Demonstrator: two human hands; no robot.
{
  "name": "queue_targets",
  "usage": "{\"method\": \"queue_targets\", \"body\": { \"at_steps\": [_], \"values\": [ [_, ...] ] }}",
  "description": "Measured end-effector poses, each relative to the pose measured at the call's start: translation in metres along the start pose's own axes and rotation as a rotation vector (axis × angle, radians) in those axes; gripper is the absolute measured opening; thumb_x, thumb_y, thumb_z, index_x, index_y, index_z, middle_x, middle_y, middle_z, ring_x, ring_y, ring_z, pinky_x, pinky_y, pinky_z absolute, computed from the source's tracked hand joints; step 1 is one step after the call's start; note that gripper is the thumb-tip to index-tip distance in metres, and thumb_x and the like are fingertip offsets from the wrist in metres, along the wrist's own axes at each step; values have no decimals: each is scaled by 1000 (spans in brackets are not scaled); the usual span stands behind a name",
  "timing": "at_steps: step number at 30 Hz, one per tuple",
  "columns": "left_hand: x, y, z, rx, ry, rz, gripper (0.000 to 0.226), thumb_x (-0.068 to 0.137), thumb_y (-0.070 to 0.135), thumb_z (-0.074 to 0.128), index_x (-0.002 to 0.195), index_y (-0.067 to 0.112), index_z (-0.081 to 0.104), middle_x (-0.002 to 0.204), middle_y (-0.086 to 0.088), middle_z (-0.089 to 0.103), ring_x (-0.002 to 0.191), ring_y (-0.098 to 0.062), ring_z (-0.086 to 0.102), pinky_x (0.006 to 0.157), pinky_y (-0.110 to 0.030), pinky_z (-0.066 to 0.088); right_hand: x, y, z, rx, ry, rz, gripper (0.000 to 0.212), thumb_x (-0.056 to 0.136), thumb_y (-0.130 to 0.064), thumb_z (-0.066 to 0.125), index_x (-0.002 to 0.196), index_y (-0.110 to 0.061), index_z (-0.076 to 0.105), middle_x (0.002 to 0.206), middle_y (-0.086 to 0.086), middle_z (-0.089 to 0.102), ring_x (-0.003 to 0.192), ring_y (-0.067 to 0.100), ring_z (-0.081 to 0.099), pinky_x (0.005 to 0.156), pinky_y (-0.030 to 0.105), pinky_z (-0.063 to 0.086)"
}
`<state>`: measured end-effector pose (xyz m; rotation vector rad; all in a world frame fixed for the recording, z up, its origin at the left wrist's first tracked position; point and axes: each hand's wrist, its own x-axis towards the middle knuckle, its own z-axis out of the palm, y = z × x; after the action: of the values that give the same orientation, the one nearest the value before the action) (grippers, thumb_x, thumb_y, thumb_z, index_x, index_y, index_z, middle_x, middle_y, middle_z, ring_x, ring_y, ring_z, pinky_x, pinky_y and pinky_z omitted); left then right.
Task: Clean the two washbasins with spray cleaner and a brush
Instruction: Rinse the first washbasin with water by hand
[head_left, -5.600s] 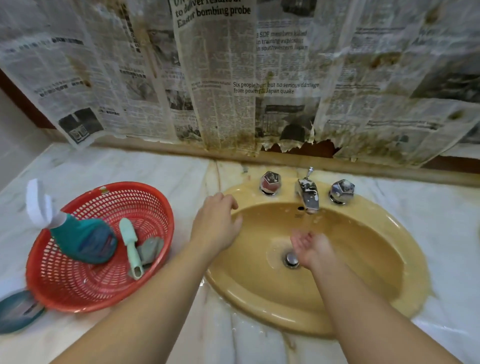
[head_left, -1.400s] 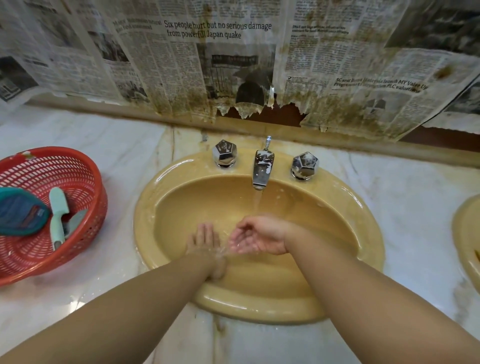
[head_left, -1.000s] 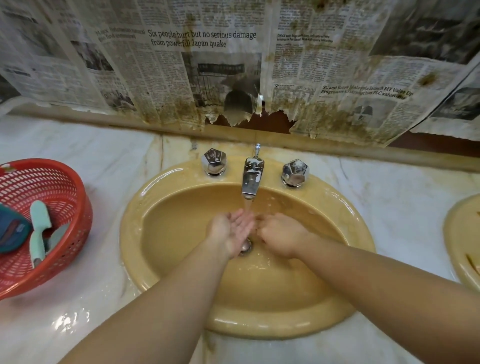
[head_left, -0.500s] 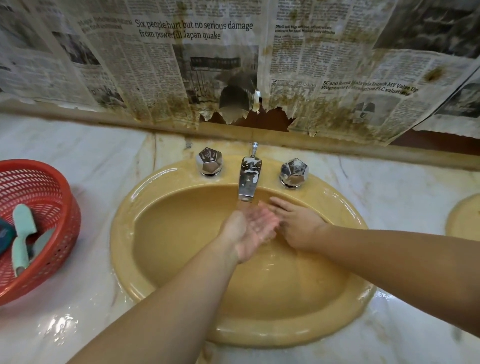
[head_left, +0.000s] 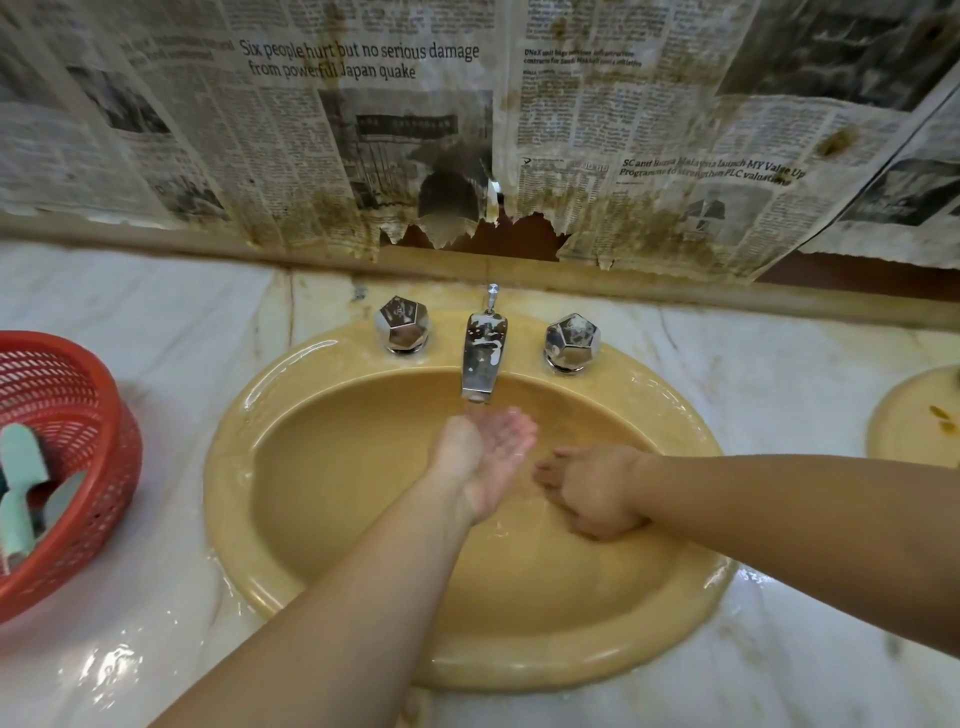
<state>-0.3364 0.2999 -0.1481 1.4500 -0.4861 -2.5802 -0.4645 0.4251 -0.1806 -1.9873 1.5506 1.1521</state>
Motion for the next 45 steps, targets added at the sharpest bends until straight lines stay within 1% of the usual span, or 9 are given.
{"method": "queue_targets", "body": {
  "at_steps": [3, 11, 16, 22, 27, 32, 37, 40, 45],
  "values": [
    [-13, -7, 5, 139, -69, -77, 39, 109, 17, 34, 128, -8, 57, 120, -25, 68, 108, -35, 69, 93, -41, 57, 5, 23, -8, -106, 298, 137, 67, 105, -46, 23, 161, -12, 10, 168, 9, -2, 157, 27, -11, 125, 45, -12],
    [-19, -6, -3, 173, -111, -108, 43, 110, 17, 29, 123, -11, 59, 116, -27, 70, 109, -36, 69, 95, -42, 56, 1, 7, 6, -85, 177, 30, 65, 104, -46, 28, 159, -12, 28, 169, 12, 11, 158, 28, -2, 126, 49, -9],
    [5, 13, -20, -148, 95, 114, 31, 108, 9, 37, 126, -8, 55, 123, -25, 65, 113, -39, 65, 95, -44, 54, 1, 3, 22, -126, 203, 162, 75, 105, -54, 18, 157, -7, -11, 165, 12, -22, 154, 27, -22, 123, 50, -18],
    [-19, -9, -7, 498, -101, -79, 43, 110, 18, 31, 121, -9, 62, 114, -26, 71, 106, -34, 71, 97, -41, 57, 0, 9, 19, -141, 207, 69, 74, 101, -59, 26, 161, -16, 23, 169, 12, -1, 156, 30, -14, 122, 55, -17],
    [5, 7, -20, -44, 61, 114, 36, 109, 12, 33, 129, -9, 54, 122, -26, 66, 109, -36, 66, 100, -43, 53, 3, 14, 1, -278, 227, 247, 69, 106, -42, 27, 156, -8, -6, 167, 15, -19, 151, 30, -27, 119, 61, -17],
    [-20, -5, -14, 398, -172, -68, 43, 111, 19, 31, 126, -9, 59, 118, -26, 70, 109, -35, 70, 99, -43, 55, -8, -7, 24, 178, 147, 106, 71, 101, -50, 31, 163, -18, 15, 171, 10, 5, 158, 27, 3, 127, 47, 4],
    [4, 8, -23, -20, -12, 104, 36, 109, 13, 34, 128, -8, 56, 114, -25, 70, 108, -35, 70, 99, -42, 55, -11, -24, 29, 195, 122, 263, 80, 104, -58, 22, 161, -8, -5, 167, 10, -19, 155, 23, -20, 124, 46, -15],
    [-20, -1, -22, 434, -260, -150, 45, 110, 21, 34, 122, -11, 63, 114, -27, 71, 108, -37, 71, 90, -39, 61, -22, -53, 20, 474, -90, 28, 82, 102, -64, 27, 163, -14, 8, 170, 14, 3, 157, 27, 1, 126, 46, -4],
    [-1, 11, -31, 422, -32, 8, 37, 109, 15, 35, 126, -6, 60, 119, -25, 70, 107, -33, 71, 94, -39, 58, -18, -6, 21, 21, 164, 285, 68, 105, -44, 27, 162, -10, 10, 166, 10, -17, 156, 26, -17, 124, 50, -15]
  ]
}}
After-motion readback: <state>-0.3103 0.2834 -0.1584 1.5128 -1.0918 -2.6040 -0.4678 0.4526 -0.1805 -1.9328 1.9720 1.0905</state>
